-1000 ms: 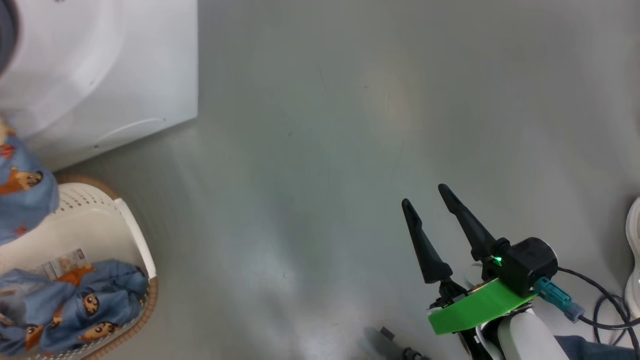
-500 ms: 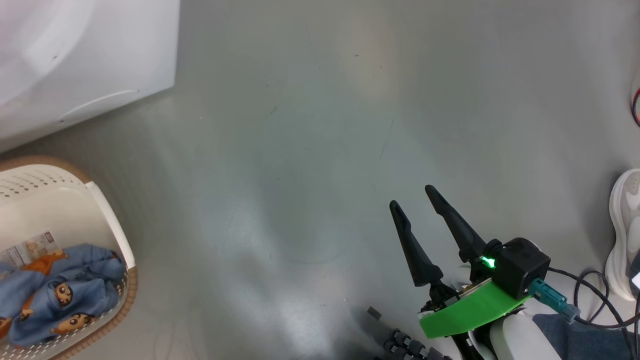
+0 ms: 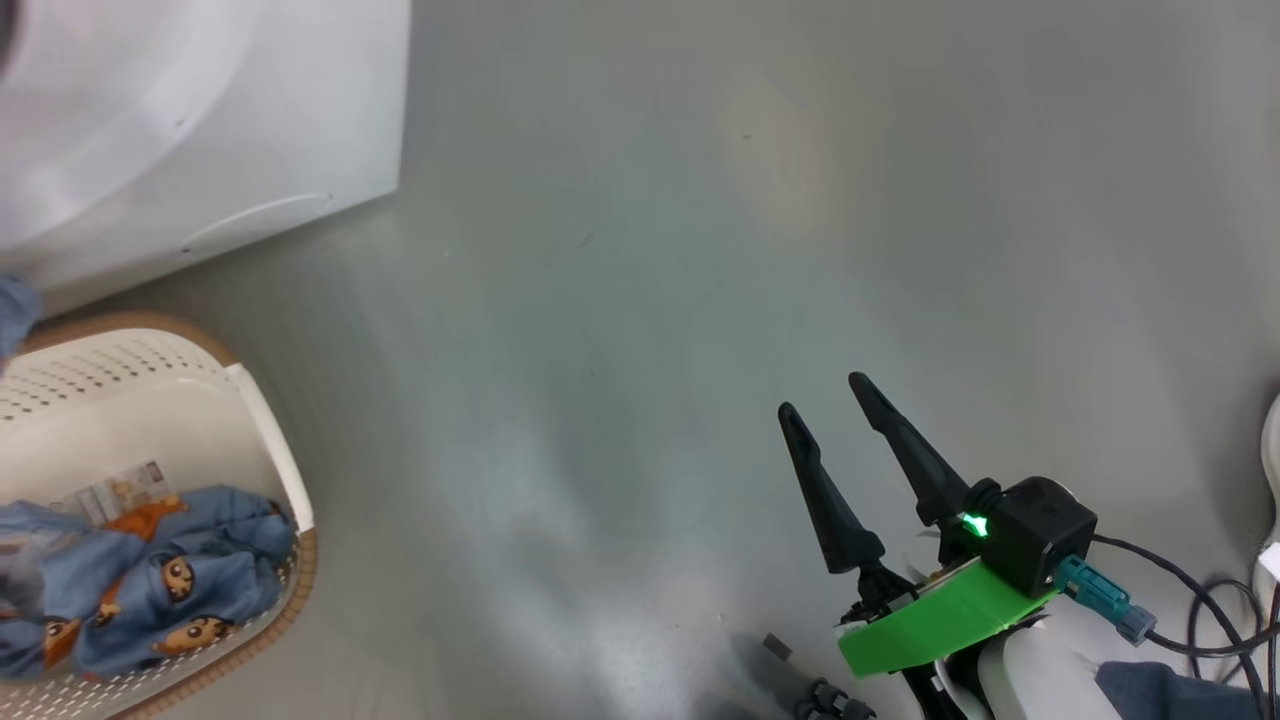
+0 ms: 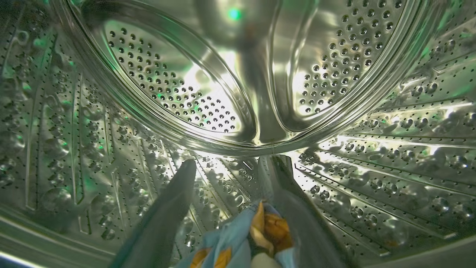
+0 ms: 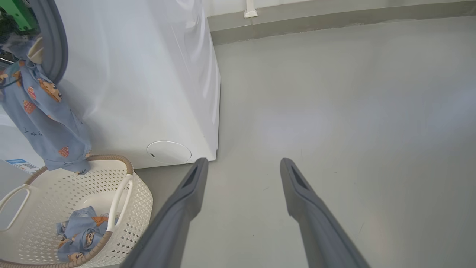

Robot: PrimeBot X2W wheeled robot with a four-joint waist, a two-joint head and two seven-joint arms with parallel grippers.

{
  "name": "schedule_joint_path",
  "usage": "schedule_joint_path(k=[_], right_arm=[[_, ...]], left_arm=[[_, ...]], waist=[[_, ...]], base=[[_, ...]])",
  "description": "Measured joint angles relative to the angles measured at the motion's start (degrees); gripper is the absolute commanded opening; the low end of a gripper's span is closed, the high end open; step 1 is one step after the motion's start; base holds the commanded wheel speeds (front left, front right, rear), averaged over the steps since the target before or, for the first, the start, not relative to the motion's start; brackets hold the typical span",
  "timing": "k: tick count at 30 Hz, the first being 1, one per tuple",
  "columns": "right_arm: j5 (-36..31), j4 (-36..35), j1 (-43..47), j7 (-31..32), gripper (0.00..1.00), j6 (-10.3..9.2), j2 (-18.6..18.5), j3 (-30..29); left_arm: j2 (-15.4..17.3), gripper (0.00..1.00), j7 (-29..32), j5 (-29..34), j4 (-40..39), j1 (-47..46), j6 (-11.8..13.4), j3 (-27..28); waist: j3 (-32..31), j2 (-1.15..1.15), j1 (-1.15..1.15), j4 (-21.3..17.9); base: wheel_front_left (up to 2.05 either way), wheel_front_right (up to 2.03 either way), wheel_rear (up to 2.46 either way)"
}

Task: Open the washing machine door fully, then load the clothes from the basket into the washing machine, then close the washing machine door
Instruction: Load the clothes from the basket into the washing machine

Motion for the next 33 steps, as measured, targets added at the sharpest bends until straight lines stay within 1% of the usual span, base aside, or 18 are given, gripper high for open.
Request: schedule_joint_path(k=[3, 7, 10, 14, 23, 26, 28, 29, 33], right_arm=[[-0.08, 0.46, -0.53, 0.0, 1.0, -0.01, -0.01, -0.27], [-0.58, 0.68, -0.85, 0.0, 1.0, -0.01, -0.02, -1.53], [-0.99, 0.76, -0.96, 0.0, 1.0, -0.01, -0.08, -1.9], [-1.55, 0.76, -1.42, 0.0, 1.0, -0.01, -0.07, -2.11], [-3.47, 0.8, -3.26, 0.0, 1.0, -0.01, -0.62, -5.15], [-3.91, 0.81, -3.26, 0.0, 1.0, 0.0, -1.02, -5.67], [-4.05, 0.8, -3.26, 0.0, 1.0, -0.01, -1.22, -6.06], [-4.05, 0.79, -3.26, 0.0, 1.0, -0.01, -1.23, -6.67], [-4.1, 0.75, -3.19, 0.0, 1.0, -0.01, -1.44, -8.02]], left_arm=[[-0.71, 1.0, -0.16, -0.27, 0.2, 0.03, 0.62, -0.01], [-2.44, 1.0, -0.18, -0.38, 0.3, 0.14, 0.74, -0.62], [-3.38, 1.0, -0.25, -0.49, -1.37, 1.21, 2.11, -0.57], [-5.19, 1.0, -0.25, -1.46, -3.45, 4.06, 2.2, -0.26], [-10.54, 1.0, -0.42, -3.61, -9.62, 11.89, 1.71, 0.21], [-11.36, 1.0, -0.42, -4.19, -11.15, 13.9, 1.44, 0.23], [-12.22, 1.0, -0.42, -4.24, -13.11, 15.66, 1.07, 0.18], [-13.11, 1.0, -0.42, -4.54, -15.12, 17.41, 0.93, 0.15], [-15.58, 1.0, -0.42, -5.57, -19.78, 21.69, -0.07, 0.71]], waist=[[-0.7, 0.0, 0.0, 0.67], [-1.44, 0.0, 0.0, 1.73], [-2.07, 0.0, 0.0, 2.65], [-2.92, 0.0, 0.0, 4.06], [-4.27, 0.0, 0.0, 8.37], [-4.6, 0.0, 0.0, 9.38], [-4.92, 0.0, 0.0, 10.44], [-5.25, 0.0, 0.0, 11.49], [-5.82, 0.0, 0.0, 13.65]], base=[[0.0, 0.0, 0.0], [0.0, 0.0, 0.0], [0.0, 0.0, 0.0], [0.0, 0.0, 0.0], [0.0, 0.0, 0.0], [0.0, 0.0, 0.0], [0.0, 0.0, 0.0], [0.0, 0.0, 0.0], [0.0, 0.0, 0.0]])
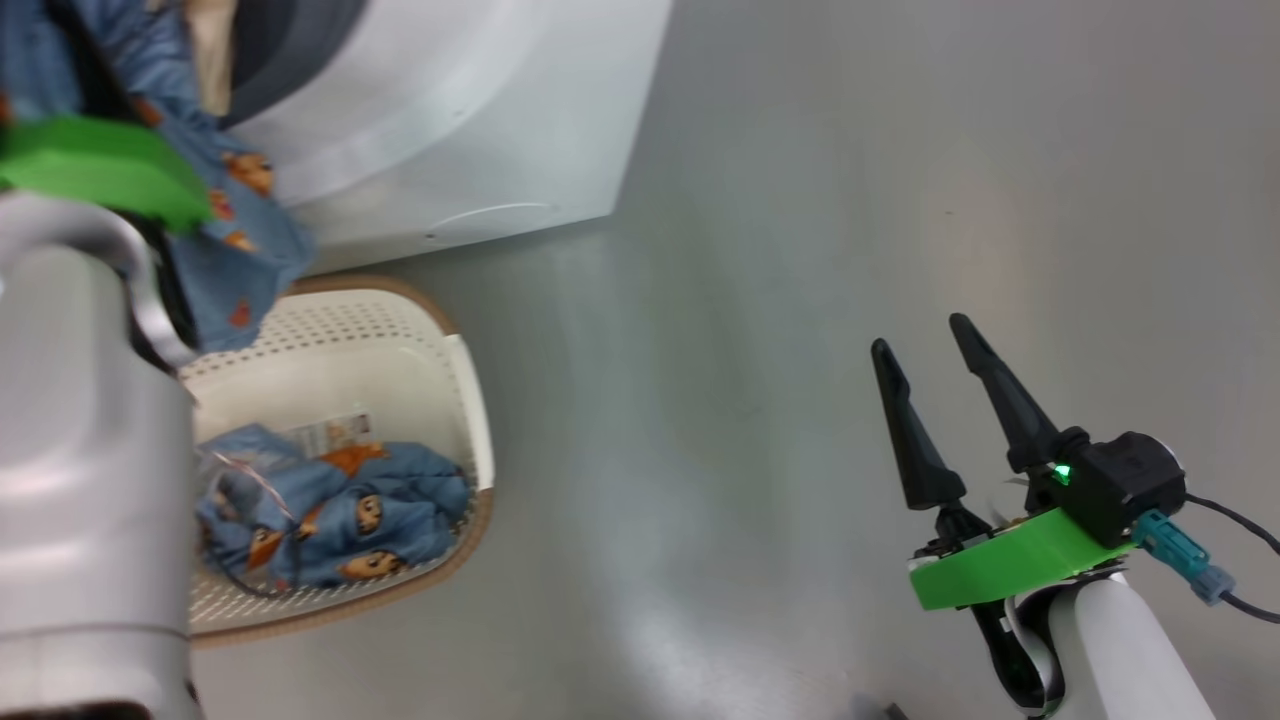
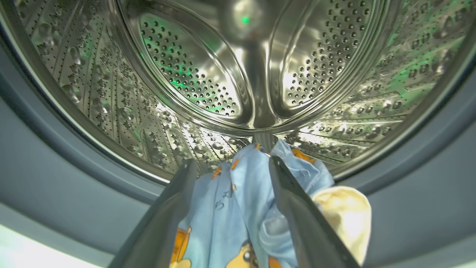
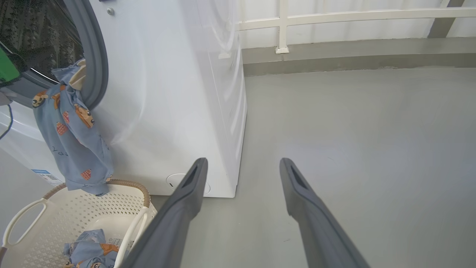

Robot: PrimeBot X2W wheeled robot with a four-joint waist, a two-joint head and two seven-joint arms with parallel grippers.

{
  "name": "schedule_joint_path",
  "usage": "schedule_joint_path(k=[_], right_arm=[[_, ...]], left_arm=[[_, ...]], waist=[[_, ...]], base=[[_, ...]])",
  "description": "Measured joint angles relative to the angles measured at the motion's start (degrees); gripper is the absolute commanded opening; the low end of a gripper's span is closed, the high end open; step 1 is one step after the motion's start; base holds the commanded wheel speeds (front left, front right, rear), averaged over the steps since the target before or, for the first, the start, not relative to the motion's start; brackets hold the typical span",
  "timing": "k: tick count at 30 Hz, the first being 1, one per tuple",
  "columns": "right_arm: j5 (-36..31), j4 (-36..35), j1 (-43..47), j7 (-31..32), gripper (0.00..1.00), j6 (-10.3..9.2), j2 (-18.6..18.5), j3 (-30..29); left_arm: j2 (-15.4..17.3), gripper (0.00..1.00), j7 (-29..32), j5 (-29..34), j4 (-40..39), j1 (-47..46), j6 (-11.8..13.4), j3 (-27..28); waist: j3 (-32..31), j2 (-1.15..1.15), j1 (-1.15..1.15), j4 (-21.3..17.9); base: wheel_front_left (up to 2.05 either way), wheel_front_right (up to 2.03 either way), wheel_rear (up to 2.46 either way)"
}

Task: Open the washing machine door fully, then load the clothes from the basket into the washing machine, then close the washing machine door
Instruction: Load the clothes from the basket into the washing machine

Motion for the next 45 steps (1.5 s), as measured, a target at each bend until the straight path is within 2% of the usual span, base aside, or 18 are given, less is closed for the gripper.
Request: schedule_joint_path(k=[5, 16, 28, 45], right_arm=[[-0.08, -0.05, 0.07, 0.0, 1.0, 0.0, -0.13, -1.24], [-0.49, -0.31, -0.02, 0.0, 1.0, 0.0, -0.25, -1.96], [-0.52, -0.45, -0.04, 0.0, 1.0, 0.0, -0.98, -2.89], [-0.52, -0.63, -0.04, 0.0, 1.0, 0.0, -1.43, -3.26]], left_arm=[[-2.26, 1.0, 0.0, -1.29, -6.11, 5.89, -1.97, -0.14], [-4.16, 1.0, 0.0, -2.97, -18.07, 21.9, -4.03, -1.48], [-4.66, 1.0, 0.04, -4.95, -28.99, 34.93, -3.78, -2.88], [-4.68, 1.0, 4.26, -6.48, -46.77, 50.22, -0.78, -5.69]], waist=[[-0.37, 0.0, 0.0, 2.56], [0.54, 0.0, 0.0, 5.35], [0.66, 0.0, 0.0, 6.71], [0.38, 0.0, 0.0, 7.19]], base=[[0.0, 0.0, 0.0], [0.0, 0.0, 0.0], [0.0, 0.0, 0.0], [0.0, 0.0, 0.0]])
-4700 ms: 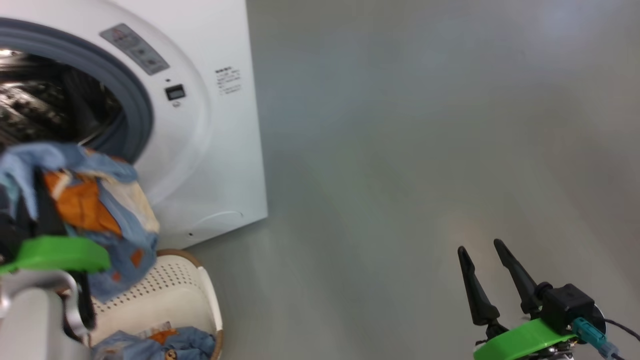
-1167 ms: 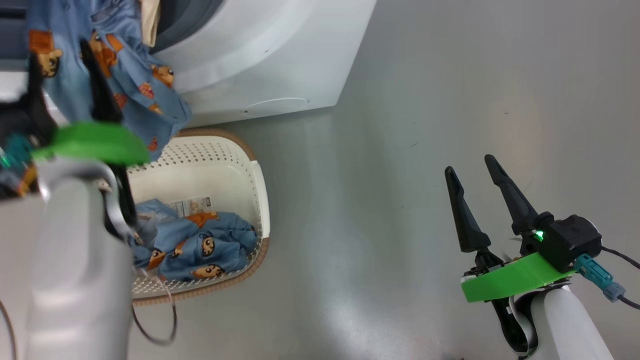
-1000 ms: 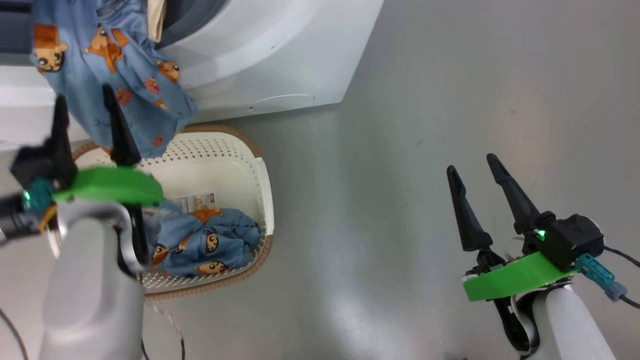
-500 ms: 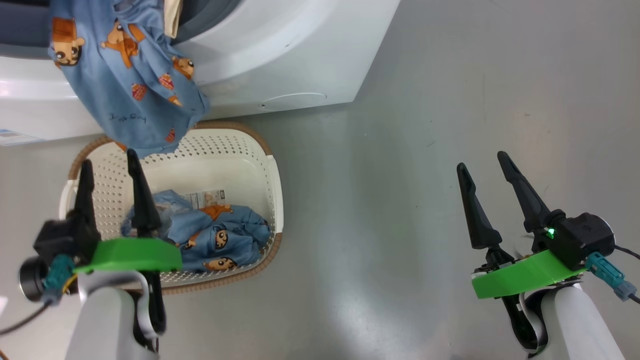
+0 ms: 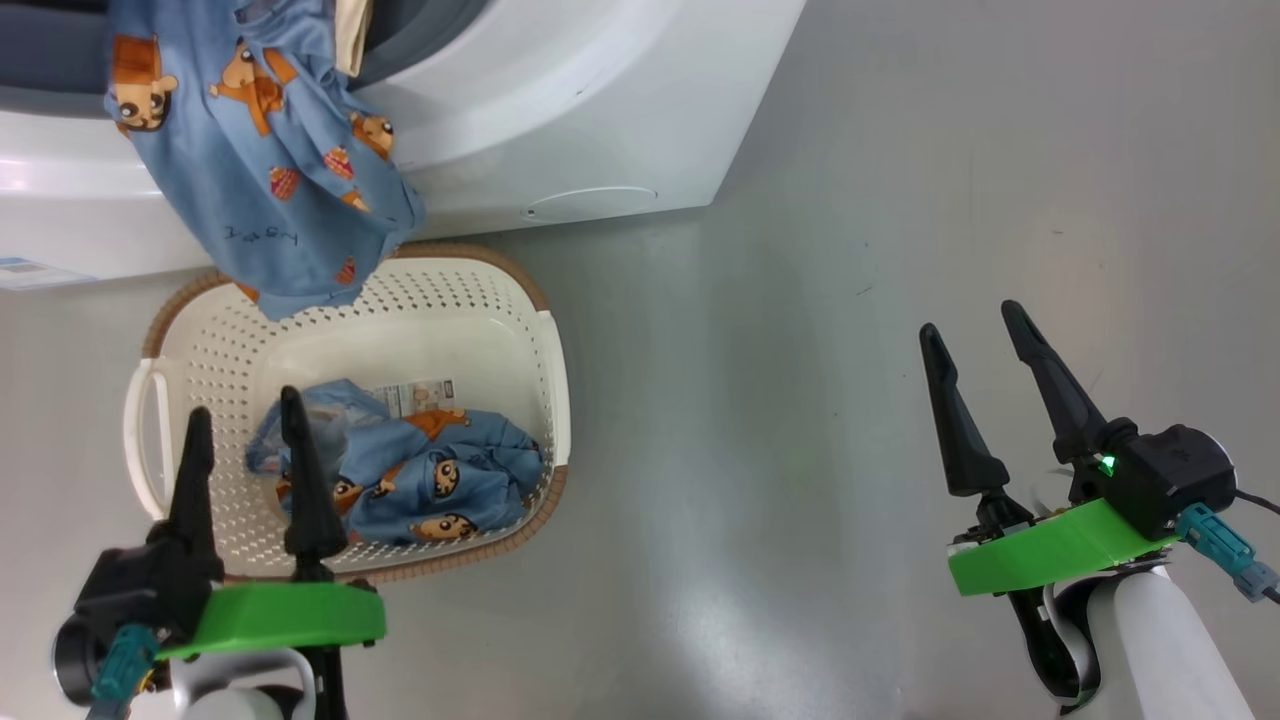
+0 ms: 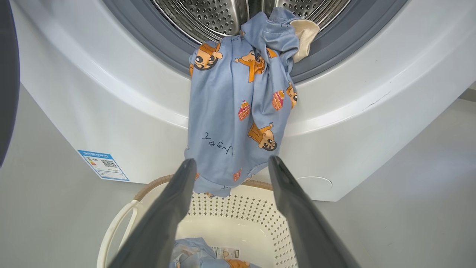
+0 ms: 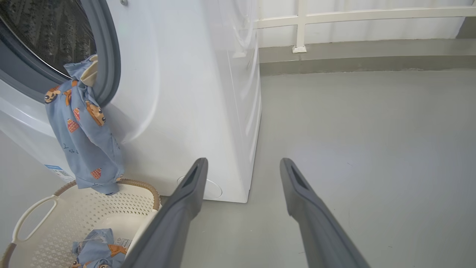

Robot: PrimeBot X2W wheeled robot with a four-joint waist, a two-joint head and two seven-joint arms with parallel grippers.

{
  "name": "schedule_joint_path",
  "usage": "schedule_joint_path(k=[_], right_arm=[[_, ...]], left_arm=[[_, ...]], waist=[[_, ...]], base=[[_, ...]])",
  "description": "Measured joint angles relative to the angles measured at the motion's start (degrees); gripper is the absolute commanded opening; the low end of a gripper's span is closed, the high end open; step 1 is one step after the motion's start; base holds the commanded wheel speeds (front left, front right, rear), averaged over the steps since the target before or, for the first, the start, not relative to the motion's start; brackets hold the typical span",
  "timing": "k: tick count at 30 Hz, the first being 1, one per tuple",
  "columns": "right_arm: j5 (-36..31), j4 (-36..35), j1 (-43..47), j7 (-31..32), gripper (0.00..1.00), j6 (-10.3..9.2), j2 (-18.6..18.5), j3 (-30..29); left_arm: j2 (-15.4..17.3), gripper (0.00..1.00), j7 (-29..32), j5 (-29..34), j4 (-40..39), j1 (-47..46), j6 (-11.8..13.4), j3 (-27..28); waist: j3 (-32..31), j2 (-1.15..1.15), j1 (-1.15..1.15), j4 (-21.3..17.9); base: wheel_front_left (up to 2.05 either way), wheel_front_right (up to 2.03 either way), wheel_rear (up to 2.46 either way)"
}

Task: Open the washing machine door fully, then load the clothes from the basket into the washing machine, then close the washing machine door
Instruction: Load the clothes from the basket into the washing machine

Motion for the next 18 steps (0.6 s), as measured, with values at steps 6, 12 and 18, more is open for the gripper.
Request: schedule_joint_path(k=[6, 12, 18], right_arm=[[0.0, -0.04, -0.01, 0.0, 1.0, 0.0, -0.02, -0.04], [0.0, -0.04, -0.01, 0.0, 1.0, 0.0, -0.07, -0.07], [0.0, -0.04, -0.02, 0.0, 1.0, 0.0, -0.01, -0.05]], left_arm=[[0.52, 1.0, 0.88, -0.01, -2.78, 1.04, 1.01, 0.25], [0.87, 1.0, 1.4, -0.48, -3.9, 1.05, 1.43, 0.62], [1.14, 1.0, 1.89, -0.51, -4.23, 1.05, 1.64, 0.93]], waist=[[0.13, 0.0, 0.0, 0.13], [0.08, 0.0, 0.0, -0.07], [0.15, 0.0, 0.0, -0.61]], base=[[0.0, 0.0, 0.0], [0.0, 0.0, 0.0], [0.0, 0.0, 0.0]])
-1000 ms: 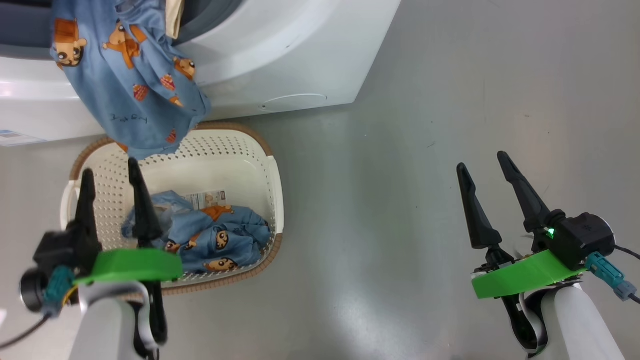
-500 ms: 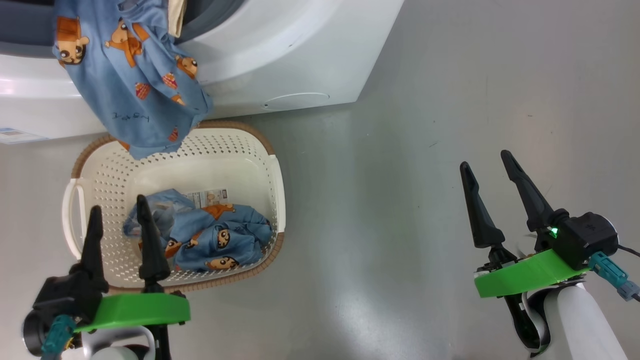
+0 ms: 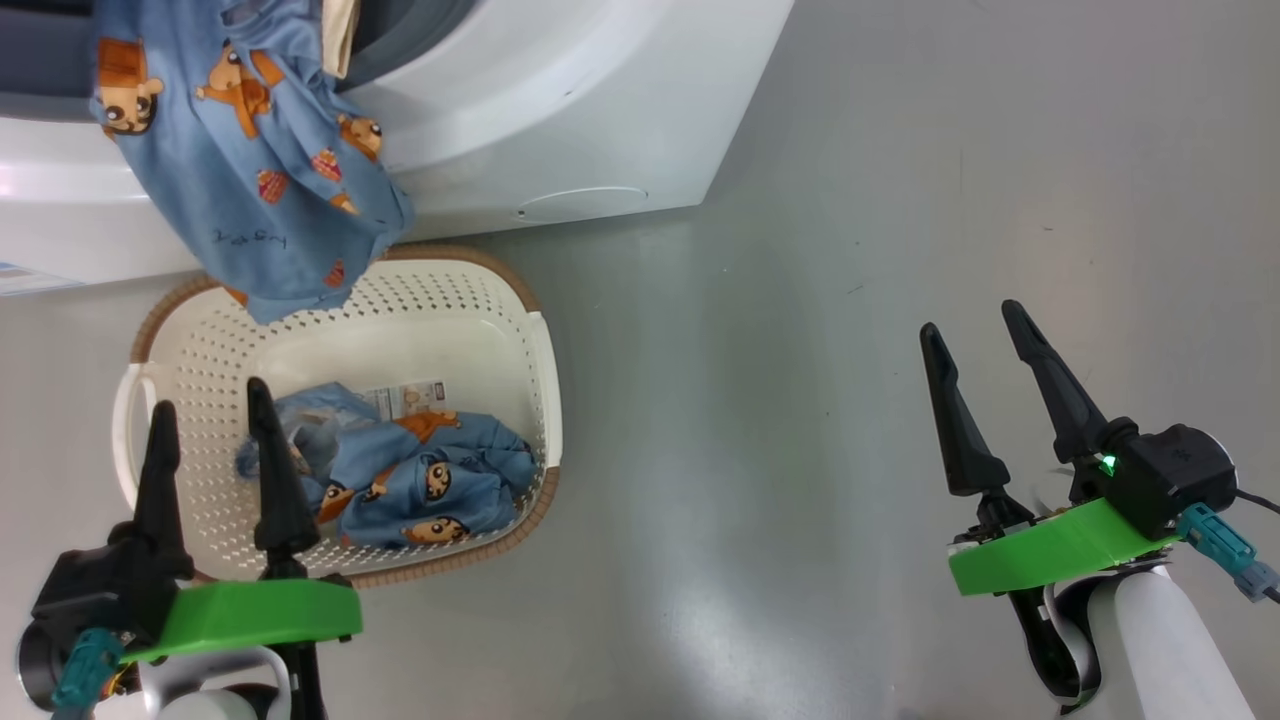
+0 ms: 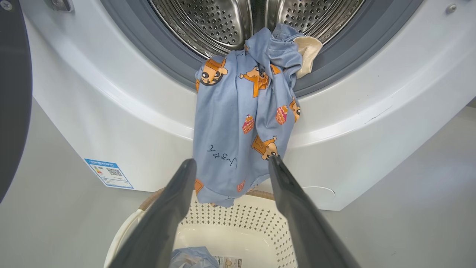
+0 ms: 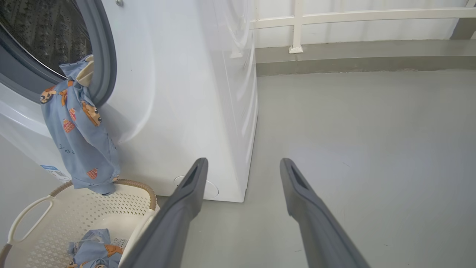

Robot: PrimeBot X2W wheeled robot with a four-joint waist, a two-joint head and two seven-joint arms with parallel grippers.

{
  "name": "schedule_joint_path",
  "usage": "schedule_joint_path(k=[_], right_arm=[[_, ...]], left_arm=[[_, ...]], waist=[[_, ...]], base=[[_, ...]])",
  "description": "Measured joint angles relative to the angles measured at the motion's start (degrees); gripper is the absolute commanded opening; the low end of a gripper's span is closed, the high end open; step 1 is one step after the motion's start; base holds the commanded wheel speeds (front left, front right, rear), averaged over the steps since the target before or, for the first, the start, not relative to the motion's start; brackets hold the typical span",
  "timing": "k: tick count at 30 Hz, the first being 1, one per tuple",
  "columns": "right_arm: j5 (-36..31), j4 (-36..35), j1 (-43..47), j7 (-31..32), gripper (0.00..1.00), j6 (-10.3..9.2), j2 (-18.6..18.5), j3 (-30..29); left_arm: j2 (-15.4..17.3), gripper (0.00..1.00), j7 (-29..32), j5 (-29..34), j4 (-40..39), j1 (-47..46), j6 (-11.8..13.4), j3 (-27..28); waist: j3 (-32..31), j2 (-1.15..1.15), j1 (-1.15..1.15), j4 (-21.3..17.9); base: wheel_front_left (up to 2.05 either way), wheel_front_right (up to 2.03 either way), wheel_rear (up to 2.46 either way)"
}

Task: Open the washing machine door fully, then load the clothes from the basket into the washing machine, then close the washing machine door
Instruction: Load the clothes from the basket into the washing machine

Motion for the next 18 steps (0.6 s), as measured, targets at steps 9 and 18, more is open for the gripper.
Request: schedule_joint_path(k=[9, 18], right_arm=[[0.0, 0.0, 0.0, 0.0, 1.0, 0.0, 0.26, 0.0], [0.0, -0.13, -0.02, 0.0, 1.0, 0.0, 0.69, 0.04]], left_arm=[[0.35, 1.0, 0.53, -0.18, -0.09, 0.02, 0.32, 0.33], [1.22, 1.0, 0.74, -1.18, 0.45, -0.19, 0.57, 0.57]], waist=[[-0.06, 0.0, 0.0, -0.84], [0.56, 0.0, 0.0, -1.69]], base=[[0.0, 0.0, 0.0], [0.0, 0.0, 0.0]])
